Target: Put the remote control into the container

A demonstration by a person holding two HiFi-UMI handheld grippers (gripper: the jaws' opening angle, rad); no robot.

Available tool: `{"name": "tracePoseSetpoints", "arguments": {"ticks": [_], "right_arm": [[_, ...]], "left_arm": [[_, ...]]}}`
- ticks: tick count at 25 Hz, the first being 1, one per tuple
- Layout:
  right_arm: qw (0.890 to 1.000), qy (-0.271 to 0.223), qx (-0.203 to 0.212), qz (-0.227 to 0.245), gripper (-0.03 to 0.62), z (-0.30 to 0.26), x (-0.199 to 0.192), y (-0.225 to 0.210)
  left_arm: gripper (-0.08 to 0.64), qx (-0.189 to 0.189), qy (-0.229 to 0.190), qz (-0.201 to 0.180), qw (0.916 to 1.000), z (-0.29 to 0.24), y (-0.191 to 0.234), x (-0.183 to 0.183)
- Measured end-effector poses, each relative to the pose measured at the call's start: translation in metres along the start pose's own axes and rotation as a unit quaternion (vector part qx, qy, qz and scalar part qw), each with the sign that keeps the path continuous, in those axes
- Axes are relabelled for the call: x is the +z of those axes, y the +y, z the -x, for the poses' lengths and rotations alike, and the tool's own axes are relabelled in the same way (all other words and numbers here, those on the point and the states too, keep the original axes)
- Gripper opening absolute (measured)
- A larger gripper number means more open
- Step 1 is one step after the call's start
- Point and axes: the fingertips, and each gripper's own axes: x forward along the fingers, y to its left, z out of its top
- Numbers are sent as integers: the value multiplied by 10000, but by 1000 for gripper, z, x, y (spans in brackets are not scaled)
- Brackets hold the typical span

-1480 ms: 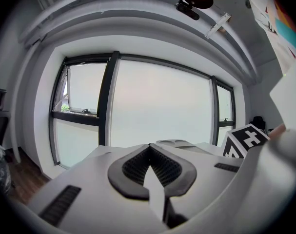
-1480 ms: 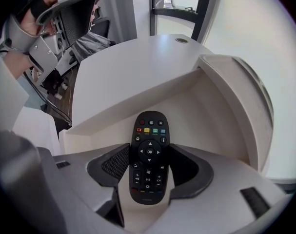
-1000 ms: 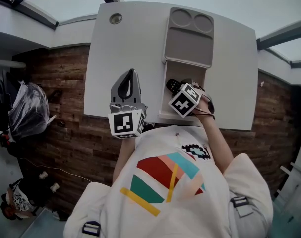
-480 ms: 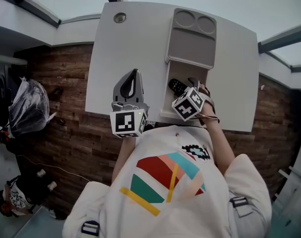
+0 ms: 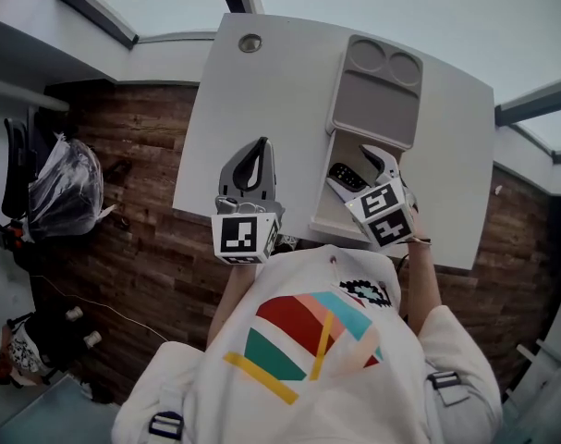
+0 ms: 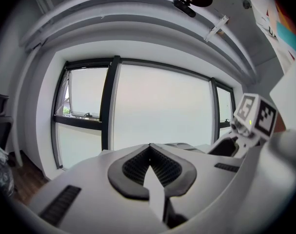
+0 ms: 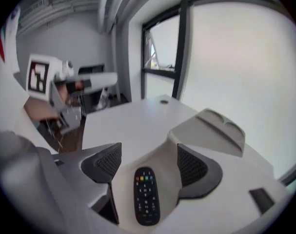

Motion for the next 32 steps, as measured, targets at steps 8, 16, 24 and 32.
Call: {"name": "tracePoseSetpoints", "arguments": {"ticks": [8,16,24,32], "right_arm": [[9110,-3048,-1119,-2542,0,123,95,-87],[9124,-2831,-1711,-2411,0,130,45,-73],[9300,-2674,-2019,-1512,0,135,50,-73],[9433,-2561,-1797,-1114,0,117,61,-53]], "left_arm": [[3,5,-369,-35,9993,0,12,39],[3,-248,-842,-288,9957,-3,-5,91],[3,-250,-960,-370,9944,-3,-11,106],[3,-116,-927,-431,9947,3,-7,104]]}}
